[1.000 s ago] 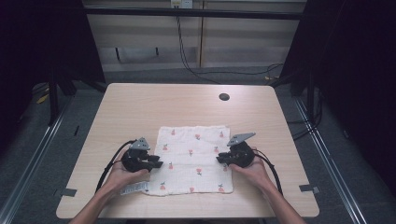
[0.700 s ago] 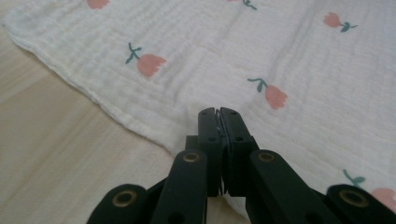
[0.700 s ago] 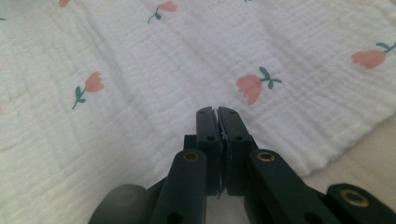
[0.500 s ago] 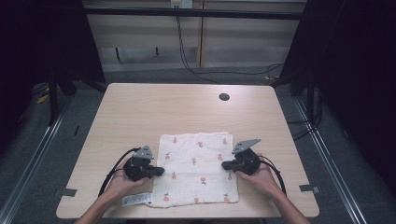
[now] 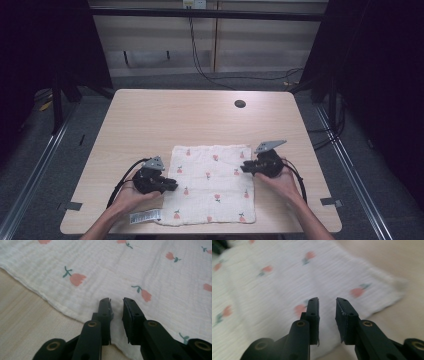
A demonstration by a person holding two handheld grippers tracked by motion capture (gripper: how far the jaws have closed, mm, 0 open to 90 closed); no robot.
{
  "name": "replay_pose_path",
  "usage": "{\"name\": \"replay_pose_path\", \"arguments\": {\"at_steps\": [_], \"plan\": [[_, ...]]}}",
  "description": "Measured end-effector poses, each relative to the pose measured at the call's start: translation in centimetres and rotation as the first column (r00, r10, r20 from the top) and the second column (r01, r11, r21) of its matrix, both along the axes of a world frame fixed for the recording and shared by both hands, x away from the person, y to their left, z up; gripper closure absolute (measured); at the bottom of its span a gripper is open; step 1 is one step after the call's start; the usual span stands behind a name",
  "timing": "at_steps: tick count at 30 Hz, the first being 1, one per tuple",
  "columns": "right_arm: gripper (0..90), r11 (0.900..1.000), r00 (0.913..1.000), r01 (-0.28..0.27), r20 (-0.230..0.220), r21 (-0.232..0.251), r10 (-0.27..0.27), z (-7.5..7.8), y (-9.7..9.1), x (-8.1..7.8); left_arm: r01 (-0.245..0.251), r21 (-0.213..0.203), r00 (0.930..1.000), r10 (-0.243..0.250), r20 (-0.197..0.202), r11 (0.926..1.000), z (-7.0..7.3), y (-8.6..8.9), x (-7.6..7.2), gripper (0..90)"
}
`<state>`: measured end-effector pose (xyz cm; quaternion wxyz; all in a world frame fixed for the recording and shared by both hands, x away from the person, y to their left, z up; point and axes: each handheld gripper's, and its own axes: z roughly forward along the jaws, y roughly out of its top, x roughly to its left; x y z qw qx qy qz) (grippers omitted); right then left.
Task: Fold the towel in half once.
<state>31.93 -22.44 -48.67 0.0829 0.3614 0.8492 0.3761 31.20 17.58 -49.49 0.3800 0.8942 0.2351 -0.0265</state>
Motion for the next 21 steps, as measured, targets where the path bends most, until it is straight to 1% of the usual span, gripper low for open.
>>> {"name": "replay_pose_path", "arguments": {"at_steps": [1, 2, 3, 4, 5, 7, 8, 9, 10, 11, 12, 13, 14, 15, 16, 17, 18, 19, 20, 21], "plan": [[72.6, 0.9994, 0.9992, 0.034, 0.020, -0.002, -0.034, 0.2, -0.4, 0.7, -0.005, -0.013, 1.0000, 0.005, -0.004, 0.9999, 0.1, 0.1, 0.1, 74.2], [72.6, 0.9980, 0.9978, 0.062, 0.024, 0.011, -0.062, 0.4, -0.9, 1.4, -0.007, -0.020, 1.0000, 0.006, -0.005, 0.9998, 0.2, 0.2, 0.2, 72.8], [72.1, 0.9960, 0.9956, 0.087, 0.034, 0.023, -0.087, 0.5, -1.3, 2.1, -0.012, -0.016, 0.9999, 0.013, 0.001, 0.9998, 0.4, 0.3, 0.3, 71.2], [72.1, 0.9960, 0.9956, 0.087, 0.034, 0.023, -0.087, 0.5, -1.3, 2.1, -0.012, -0.016, 0.9999, 0.013, 0.001, 0.9998, 0.4, 0.3, 0.3, 69.1], [72.0, 0.9891, 0.9891, 0.140, 0.040, 0.046, -0.142, 0.5, -2.0, 3.5, -0.038, -0.032, 0.9993, 0.037, -0.006, 0.9988, 0.5, 0.6, 0.8, 68.6], [70.7, 0.9857, 0.9858, 0.162, 0.037, 0.045, -0.164, 0.2, -2.2, 4.5, -0.069, -0.030, 0.9975, 0.070, 0.009, 0.9972, 0.8, 1.0, 1.4, 66.1], [70.2, 0.9857, 0.9858, 0.164, 0.031, 0.039, -0.165, 0.0, -2.3, 5.0, -0.088, -0.046, 0.9961, 0.089, 0.004, 0.9950, 1.0, 1.1, 1.9, 64.8], [69.2, 0.9840, 0.9842, 0.174, 0.025, 0.038, -0.175, -0.2, -2.3, 5.6, -0.088, -0.046, 0.9961, 0.089, 0.004, 0.9950, 1.0, 1.1, 1.9, 62.9], [68.3, 0.9830, 0.9827, 0.183, 0.026, 0.019, -0.183, -0.4, -2.1, 6.0, -0.134, -0.052, 0.9908, 0.135, 0.007, 0.9896, 1.4, 1.3, 2.6, 61.1], [68.1, 0.9817, 0.9811, 0.190, 0.034, 0.002, -0.190, -0.4, -2.0, 6.3, -0.146, -0.055, 0.9891, 0.147, 0.014, 0.9878, 1.6, 1.2, 2.8, 60.4], [67.8, 0.9818, 0.9817, 0.188, 0.027, 0.028, -0.189, -0.5, -2.1, 6.7, -0.146, -0.047, 0.9888, 0.147, 0.025, 0.9882, 1.7, 1.1, 3.2, 59.2], [67.8, 0.9818, 0.9817, 0.188, 0.027, 0.028, -0.189, -0.5, -2.1, 6.7, -0.146, -0.047, 0.9888, 0.147, 0.025, 0.9882, 1.7, 1.1, 3.2, 58.4], [67.0, 0.9807, 0.9805, 0.195, 0.019, 0.015, -0.195, -0.7, -2.0, 7.3, -0.181, -0.035, 0.9825, 0.182, 0.040, 0.9829, 1.8, 1.2, 4.0, 57.2], [67.0, 0.9814, 0.9812, 0.192, 0.021, 0.007, -0.192, -0.8, -2.0, 7.4, -0.192, -0.044, 0.9805, 0.194, 0.033, 0.9804, 1.8, 1.3, 4.5, 56.4], [67.0, 0.9810, 0.9809, 0.194, 0.016, -0.002, -0.194, -0.9, -1.9, 7.5, -0.213, -0.056, 0.9755, 0.215, 0.044, 0.9754, 1.8, 1.4, 4.9, 56.4], [67.1, 0.9800, 0.9798, 0.199, 0.021, -0.007, -0.199, -1.1, -1.9, 7.5, -0.228, -0.049, 0.9725, 0.230, 0.038, 0.9724, 1.8, 1.5, 5.4, 56.3], [67.2, 0.9793, 0.9792, 0.202, 0.017, -0.008, -0.202, -1.1, -1.9, 7.5, -0.237, -0.049, 0.9706, 0.239, 0.030, 0.9703, 1.8, 1.6, 5.9, 55.8], [67.3, 0.9793, 0.9793, 0.202, 0.011, -0.009, -0.202, -1.2, -1.8, 7.5, -0.252, -0.063, 0.9667, 0.254, 0.029, 0.9657, 1.8, 1.6, 6.2, 55.7], [68.8, 0.9775, 0.9777, 0.210, 0.012, -0.020, -0.210, -1.2, -1.8, 7.5, -0.252, -0.063, 0.9667, 0.254, 0.029, 0.9657, 1.8, 1.6, 6.2, 55.6], [69.2, 0.9776, 0.9779, 0.209, 0.006, -0.020, -0.209, -1.3, -1.8, 7.5, -0.279, -0.094, 0.9595, 0.281, 0.017, 0.9558, 1.8, 1.5, 6.9, 54.4]]}}
